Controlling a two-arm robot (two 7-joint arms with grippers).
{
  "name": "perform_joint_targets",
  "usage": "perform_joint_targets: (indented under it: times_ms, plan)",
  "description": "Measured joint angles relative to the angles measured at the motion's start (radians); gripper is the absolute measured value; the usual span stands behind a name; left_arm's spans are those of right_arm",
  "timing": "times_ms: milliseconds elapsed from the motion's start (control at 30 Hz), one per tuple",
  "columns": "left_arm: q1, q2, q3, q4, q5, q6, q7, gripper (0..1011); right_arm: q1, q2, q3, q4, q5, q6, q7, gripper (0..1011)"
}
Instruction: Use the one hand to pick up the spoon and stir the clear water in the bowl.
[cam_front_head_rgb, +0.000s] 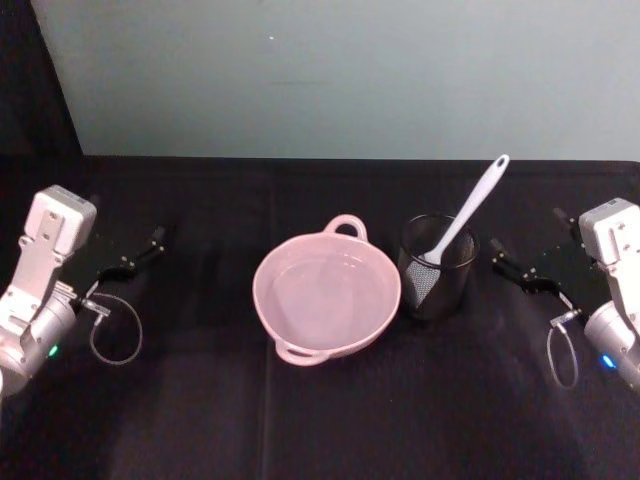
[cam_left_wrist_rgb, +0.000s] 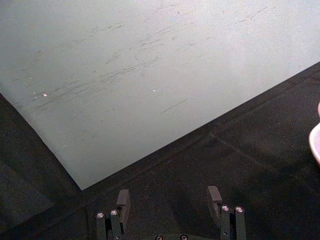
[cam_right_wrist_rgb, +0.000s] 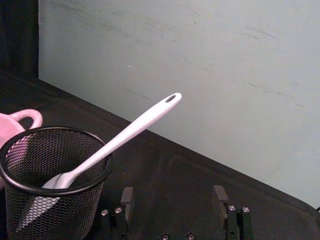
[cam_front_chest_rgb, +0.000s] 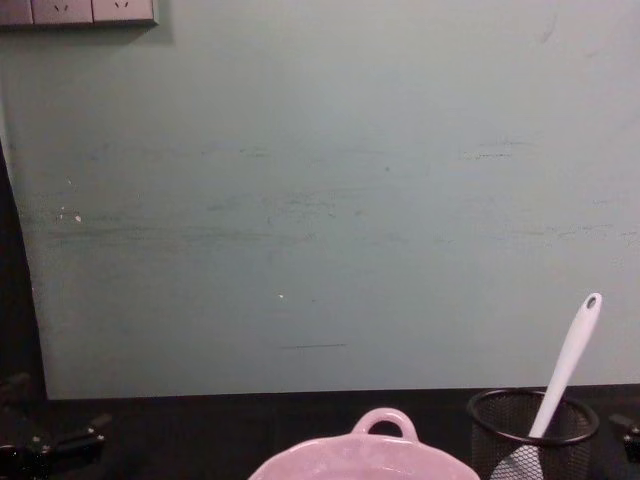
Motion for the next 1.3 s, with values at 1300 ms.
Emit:
perform_joint_targets:
  times_ms: [1300]
  plan:
    - [0.0, 0.0, 0.0, 0.0, 0.0, 0.0, 0.0, 1011, -0.035, 0.014, 0.035, -0.057, 0.002, 0.03, -0.019, 1004]
